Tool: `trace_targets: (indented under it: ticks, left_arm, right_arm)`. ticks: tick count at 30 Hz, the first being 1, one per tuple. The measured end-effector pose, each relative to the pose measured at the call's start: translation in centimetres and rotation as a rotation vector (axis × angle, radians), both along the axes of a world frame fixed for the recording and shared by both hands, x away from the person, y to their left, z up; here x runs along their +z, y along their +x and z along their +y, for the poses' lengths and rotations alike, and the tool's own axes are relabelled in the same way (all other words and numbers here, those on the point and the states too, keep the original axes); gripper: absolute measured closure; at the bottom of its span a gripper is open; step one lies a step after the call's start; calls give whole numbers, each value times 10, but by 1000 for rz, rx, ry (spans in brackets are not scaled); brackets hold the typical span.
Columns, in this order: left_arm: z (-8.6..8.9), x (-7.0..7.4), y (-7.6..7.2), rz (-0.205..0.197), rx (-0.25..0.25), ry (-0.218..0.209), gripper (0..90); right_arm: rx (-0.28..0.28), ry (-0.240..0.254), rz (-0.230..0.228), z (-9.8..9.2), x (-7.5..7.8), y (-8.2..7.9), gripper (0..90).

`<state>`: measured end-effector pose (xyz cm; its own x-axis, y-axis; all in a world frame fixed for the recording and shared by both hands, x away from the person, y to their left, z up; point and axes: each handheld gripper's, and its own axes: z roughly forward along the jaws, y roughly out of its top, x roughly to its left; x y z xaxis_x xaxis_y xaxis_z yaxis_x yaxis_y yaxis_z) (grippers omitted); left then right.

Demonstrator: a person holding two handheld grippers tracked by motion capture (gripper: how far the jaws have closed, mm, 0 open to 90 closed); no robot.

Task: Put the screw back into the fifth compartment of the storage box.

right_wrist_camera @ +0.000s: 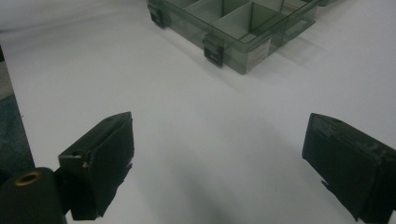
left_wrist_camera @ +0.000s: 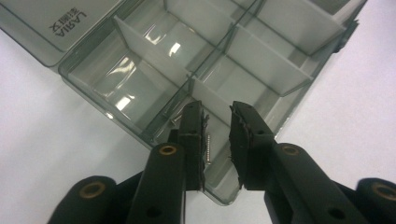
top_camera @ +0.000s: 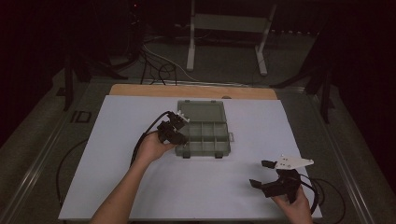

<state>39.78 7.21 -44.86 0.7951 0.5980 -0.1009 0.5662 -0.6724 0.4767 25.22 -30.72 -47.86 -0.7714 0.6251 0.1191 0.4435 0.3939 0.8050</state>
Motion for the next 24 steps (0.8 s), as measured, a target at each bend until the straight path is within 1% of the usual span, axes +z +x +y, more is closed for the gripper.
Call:
trace_targets:
  ticks: [5,6,8,9,10,11,13,14,15,17,19,22,24]
  left_arm:
    - [4,3,-5,-9,1,-28,656]
    - [6,4,-6,-11,3,-33,634]
    - [9,5,-8,-14,0,-45,595]
    - [10,6,-9,-18,2,-49,578]
    - [12,7,-10,-19,9,-56,559]
    - [14,8,-11,-22,5,-60,545]
    - [16,9,-13,-27,10,-74,520]
    - [18,9,-14,-30,8,-74,508]
    - [19,9,-16,-32,16,-85,492]
    - [21,9,-17,-34,11,-87,476]
    - [23,9,-19,-36,11,-94,453]
    - [25,8,-21,-36,15,-104,433]
    - [27,8,-23,-38,16,-110,400]
  right_arm:
    - [0,1,3,0,0,0,89]
    - [-3,-5,-1,0,0,0,89]
    - [-2,0,-1,0,0,0,89]
    - [-4,-5,-10,0,0,0,89]
    - [-3,-3,-7,0,0,1,89]
    - [-4,-3,-6,0,0,1,89]
    - [-7,-6,-5,1,0,0,89]
    - [-4,1,-7,1,-1,1,89]
    - [-7,-4,-8,1,-1,1,89]
    - [-6,1,-9,1,-1,1,89]
    - [-8,-10,-8,0,-1,1,89]
    - [-8,-13,-7,1,-1,1,89]
    - [-8,-16,-3,0,-1,1,89]
